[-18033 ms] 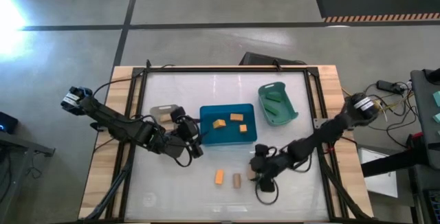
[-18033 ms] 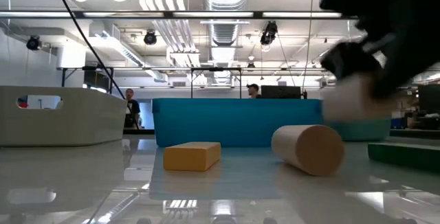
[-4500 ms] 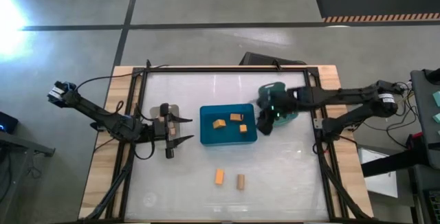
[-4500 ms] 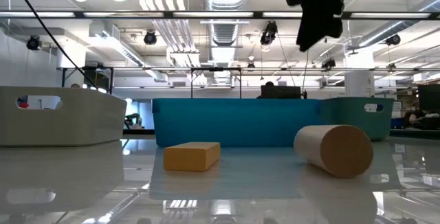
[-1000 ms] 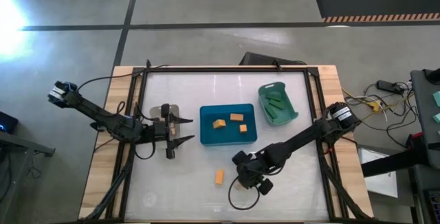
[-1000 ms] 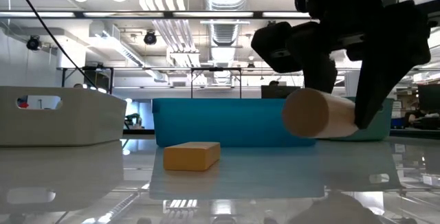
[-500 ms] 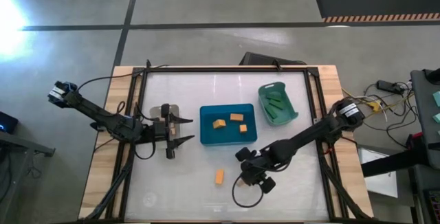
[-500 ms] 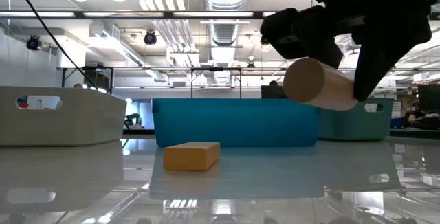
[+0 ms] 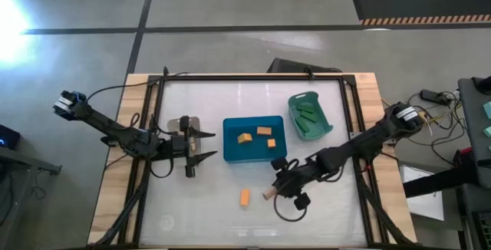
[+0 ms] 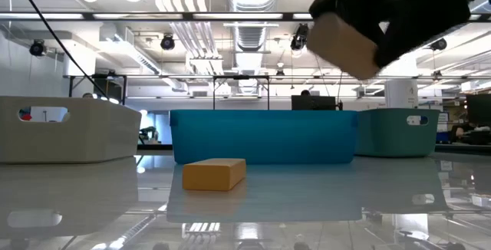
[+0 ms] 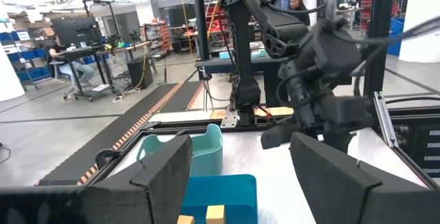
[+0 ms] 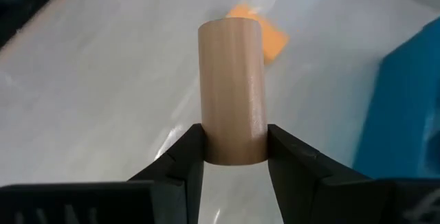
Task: Sort & place blocks by color
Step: Put the brown game block into the gray bin
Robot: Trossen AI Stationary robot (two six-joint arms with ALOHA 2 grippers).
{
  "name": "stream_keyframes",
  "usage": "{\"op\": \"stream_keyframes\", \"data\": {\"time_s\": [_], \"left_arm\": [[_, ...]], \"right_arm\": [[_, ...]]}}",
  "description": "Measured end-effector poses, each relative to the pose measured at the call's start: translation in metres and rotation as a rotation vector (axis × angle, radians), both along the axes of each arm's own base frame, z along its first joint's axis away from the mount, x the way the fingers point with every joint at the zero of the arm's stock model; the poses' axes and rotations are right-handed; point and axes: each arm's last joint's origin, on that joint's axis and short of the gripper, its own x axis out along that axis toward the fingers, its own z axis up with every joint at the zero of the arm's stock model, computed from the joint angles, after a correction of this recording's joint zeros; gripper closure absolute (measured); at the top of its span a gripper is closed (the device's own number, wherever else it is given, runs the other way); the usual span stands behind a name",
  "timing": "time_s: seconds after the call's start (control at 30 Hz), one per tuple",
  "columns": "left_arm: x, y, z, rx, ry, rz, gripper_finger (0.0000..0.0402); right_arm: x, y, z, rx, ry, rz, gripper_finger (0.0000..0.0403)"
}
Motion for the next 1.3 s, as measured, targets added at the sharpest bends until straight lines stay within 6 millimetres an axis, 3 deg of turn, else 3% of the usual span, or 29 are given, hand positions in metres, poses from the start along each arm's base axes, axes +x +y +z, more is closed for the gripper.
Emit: {"op": "stream_keyframes", "data": {"time_s": [0.6, 1.07, 1.3], "left_arm": [[0.000, 0.000, 0.000, 0.000, 0.000, 0.000, 0.0171], [0.000, 0.000, 0.000, -0.003, -0.005, 0.000, 0.0171], [0.000, 0.000, 0.001, -0.003, -0.006, 0.000, 0.0171]], "right_arm": [[-0.037, -0.027, 0.012, 0.093, -0.515, -0.058, 0.0285], [-0.040, -0.058, 0.017, 0.313, -1.068, -0.194, 0.0285], [-0.028, -0.059, 0.005, 0.425, -1.154, -0.233, 0.0285]]}}
